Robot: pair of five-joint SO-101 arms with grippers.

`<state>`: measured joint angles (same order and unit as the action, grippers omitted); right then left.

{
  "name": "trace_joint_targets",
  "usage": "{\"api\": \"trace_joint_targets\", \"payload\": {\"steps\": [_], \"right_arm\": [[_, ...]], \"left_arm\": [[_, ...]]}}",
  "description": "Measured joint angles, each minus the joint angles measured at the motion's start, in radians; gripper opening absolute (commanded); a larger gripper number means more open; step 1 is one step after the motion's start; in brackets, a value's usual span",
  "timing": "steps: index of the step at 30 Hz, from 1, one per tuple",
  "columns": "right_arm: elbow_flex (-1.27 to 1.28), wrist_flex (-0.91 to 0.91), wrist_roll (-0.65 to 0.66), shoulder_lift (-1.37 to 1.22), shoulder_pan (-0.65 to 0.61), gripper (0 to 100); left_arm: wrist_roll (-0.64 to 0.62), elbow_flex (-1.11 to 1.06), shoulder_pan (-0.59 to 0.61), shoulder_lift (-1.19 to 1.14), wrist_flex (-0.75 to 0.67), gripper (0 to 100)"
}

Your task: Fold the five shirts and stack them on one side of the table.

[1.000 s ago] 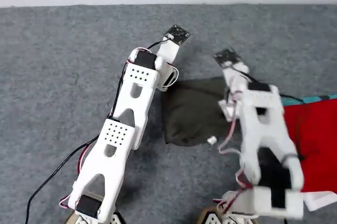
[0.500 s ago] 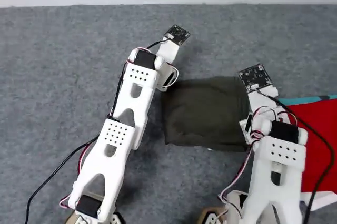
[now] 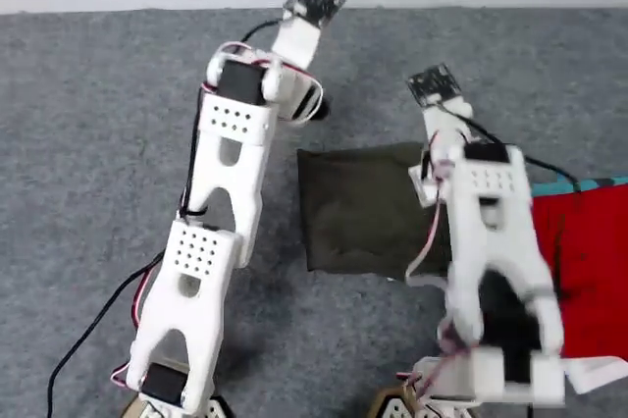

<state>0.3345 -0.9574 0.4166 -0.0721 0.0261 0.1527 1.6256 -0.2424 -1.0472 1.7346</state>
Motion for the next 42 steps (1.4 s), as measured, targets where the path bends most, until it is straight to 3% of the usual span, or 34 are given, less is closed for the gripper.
{"api": "trace_joint_targets", "payload": {"steps": [6, 15, 26, 42], "right_arm": [[-0.279, 0.002, 0.000, -0.381, -0.035, 21.7], [-0.411, -0.041, 0.087, -0.488, -0.055, 0.3], [-0.434, -0.157, 0.069, -0.425, -0.060, 1.0], [-0.433, -0.347, -0.087, -0.282, -0.250, 0.9]], "left_arm": [[0.000, 0.000, 0.000, 0.120, 0.000, 25], [0.000, 0.000, 0.021, 0.146, 0.000, 25], [0.000, 0.000, 0.038, 0.146, 0.000, 25], [0.000, 0.000, 0.038, 0.146, 0.000, 25]]}}
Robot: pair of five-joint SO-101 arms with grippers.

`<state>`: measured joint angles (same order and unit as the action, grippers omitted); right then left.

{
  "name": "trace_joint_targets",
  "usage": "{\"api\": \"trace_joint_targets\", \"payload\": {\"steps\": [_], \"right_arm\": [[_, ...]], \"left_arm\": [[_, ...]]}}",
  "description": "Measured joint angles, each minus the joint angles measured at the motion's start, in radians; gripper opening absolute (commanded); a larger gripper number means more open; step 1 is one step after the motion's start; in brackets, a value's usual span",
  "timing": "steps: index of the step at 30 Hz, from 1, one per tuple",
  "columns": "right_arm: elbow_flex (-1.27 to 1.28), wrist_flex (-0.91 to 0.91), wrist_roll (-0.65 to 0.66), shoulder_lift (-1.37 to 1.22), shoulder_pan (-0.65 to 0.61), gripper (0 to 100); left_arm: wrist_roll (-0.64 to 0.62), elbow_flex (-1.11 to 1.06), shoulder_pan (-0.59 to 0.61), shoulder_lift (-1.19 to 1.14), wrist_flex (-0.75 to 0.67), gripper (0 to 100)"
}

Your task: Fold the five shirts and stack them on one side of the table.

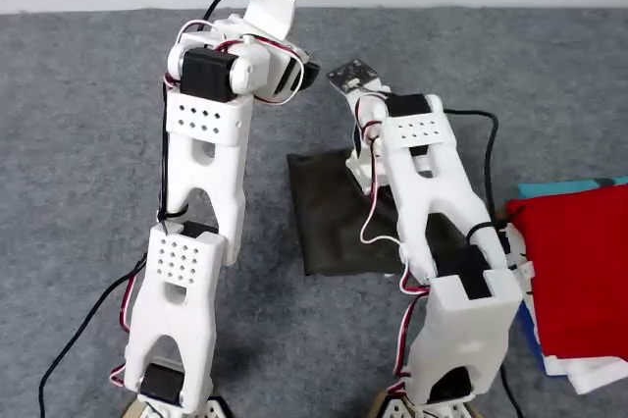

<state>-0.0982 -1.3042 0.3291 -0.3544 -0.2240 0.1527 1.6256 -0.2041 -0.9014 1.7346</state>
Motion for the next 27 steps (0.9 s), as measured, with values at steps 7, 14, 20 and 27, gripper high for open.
{"api": "trace_joint_targets", "payload": {"steps": [7, 14, 20, 27], "right_arm": [[0.000, -0.040, -0.063, 0.104, 0.060, 0.9], [0.000, -0.114, -0.126, 0.376, 0.338, 0.9], [0.000, -0.163, -0.129, 0.480, 0.574, 0.9], [0.000, -0.190, -0.086, 0.483, 0.832, 0.9]], "left_arm": [[0.000, -0.020, 0.000, 0.000, 0.000, 25], [0.000, -0.021, -0.015, 0.000, 0.000, 25], [0.000, -0.021, -0.020, 0.000, 0.000, 25], [0.000, -0.021, -0.020, 0.000, 0.000, 25]]}}
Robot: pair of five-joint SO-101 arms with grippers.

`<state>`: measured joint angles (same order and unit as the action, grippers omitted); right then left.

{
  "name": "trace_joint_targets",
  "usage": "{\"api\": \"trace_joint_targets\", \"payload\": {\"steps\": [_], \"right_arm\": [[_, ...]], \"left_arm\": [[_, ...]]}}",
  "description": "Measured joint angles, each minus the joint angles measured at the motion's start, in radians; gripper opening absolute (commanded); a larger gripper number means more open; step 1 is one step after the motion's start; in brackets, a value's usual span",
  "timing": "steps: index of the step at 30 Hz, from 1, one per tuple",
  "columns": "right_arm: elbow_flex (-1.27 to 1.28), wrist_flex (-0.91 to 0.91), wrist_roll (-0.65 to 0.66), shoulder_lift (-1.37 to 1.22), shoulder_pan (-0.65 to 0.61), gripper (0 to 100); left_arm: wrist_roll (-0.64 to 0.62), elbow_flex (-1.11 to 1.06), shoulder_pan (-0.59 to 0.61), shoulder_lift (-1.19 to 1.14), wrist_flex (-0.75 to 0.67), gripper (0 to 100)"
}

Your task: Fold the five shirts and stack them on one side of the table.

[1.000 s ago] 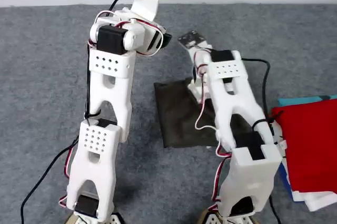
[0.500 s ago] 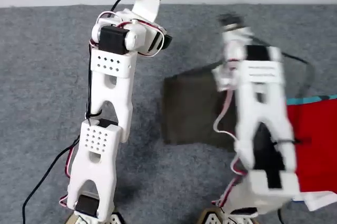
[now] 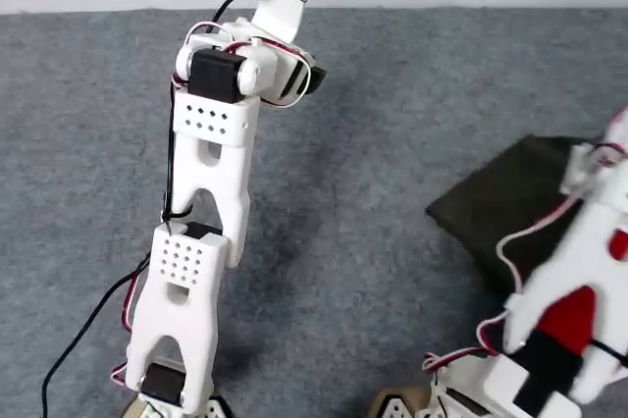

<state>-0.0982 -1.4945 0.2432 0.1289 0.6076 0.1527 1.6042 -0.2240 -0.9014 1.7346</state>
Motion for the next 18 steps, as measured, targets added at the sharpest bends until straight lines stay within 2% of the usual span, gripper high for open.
{"api": "trace_joint_targets", "payload": {"steps": [14, 18], "right_arm": [[0.002, 0.000, 0.141, 0.000, 0.434, 0.9], [0.095, 0.049, 0.198, 0.000, 0.506, 0.9]], "left_arm": [[0.002, 0.000, 0.000, 0.000, 0.000, 25], [0.002, 0.000, 0.000, 0.000, 0.000, 25]]}}
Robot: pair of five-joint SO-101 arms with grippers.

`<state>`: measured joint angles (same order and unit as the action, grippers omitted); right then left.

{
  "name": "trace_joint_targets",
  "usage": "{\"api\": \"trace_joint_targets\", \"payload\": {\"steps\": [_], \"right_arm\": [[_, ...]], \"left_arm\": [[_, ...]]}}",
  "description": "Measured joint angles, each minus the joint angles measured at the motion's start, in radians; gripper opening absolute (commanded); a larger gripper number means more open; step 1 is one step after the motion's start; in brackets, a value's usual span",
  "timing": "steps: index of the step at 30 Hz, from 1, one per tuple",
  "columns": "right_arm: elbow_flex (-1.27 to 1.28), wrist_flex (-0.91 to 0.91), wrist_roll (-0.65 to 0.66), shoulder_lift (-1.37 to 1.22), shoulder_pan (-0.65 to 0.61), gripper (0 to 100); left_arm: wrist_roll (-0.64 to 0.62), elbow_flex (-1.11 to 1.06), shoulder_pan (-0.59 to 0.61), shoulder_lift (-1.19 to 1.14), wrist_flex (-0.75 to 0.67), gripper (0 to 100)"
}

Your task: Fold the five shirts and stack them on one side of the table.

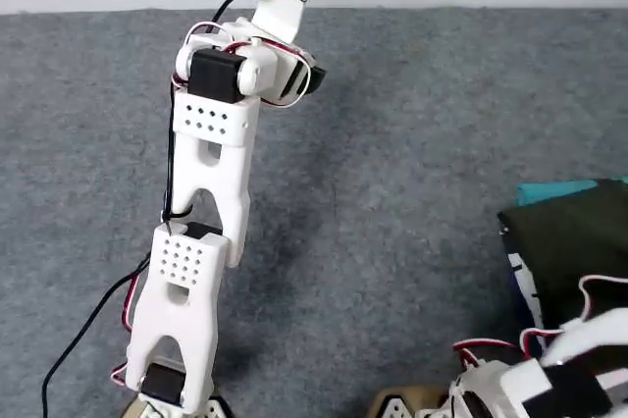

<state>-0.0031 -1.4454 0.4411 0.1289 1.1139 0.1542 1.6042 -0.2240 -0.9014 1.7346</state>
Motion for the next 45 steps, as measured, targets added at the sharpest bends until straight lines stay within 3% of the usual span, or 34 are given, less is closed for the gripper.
{"api": "trace_joint_targets", "payload": {"steps": [4, 10, 16, 21, 26, 31, 36, 40, 45], "right_arm": [[0.147, 0.114, 0.014, 0.000, 0.021, 4.3], [0.207, 0.157, 0.003, 0.000, 0.064, 24.5], [0.083, 0.063, -0.026, 0.126, 0.221, 25.5], [0.038, 0.041, -0.064, 0.328, 0.195, 25.3], [0.040, -0.037, -0.068, 0.489, -0.124, 25.3], [0.198, -0.068, -0.072, 0.502, -0.674, 25.3], [0.494, 0.083, -0.071, 0.339, -1.200, 25.2], [0.559, 0.147, -0.071, 0.180, -1.402, 25.2], [0.565, 0.164, -0.071, -0.055, -1.479, 25.2]], "left_arm": [[0.000, 0.000, 0.000, 0.000, 0.000, 25], [0.000, 0.000, 0.000, 0.000, 0.000, 25], [-0.078, 0.002, -0.006, 0.087, 0.000, 25], [-0.109, -0.026, -0.002, 0.330, 0.000, 25], [-0.114, -0.299, 0.080, 0.499, 0.000, 25], [-0.114, -0.801, 0.117, 0.543, 0.000, 25], [-0.115, -1.312, 0.103, 0.542, -0.048, 25], [-0.118, -1.522, 0.100, 0.542, -0.074, 25], [-0.118, -1.666, 0.095, 0.542, -0.083, 25]]}}
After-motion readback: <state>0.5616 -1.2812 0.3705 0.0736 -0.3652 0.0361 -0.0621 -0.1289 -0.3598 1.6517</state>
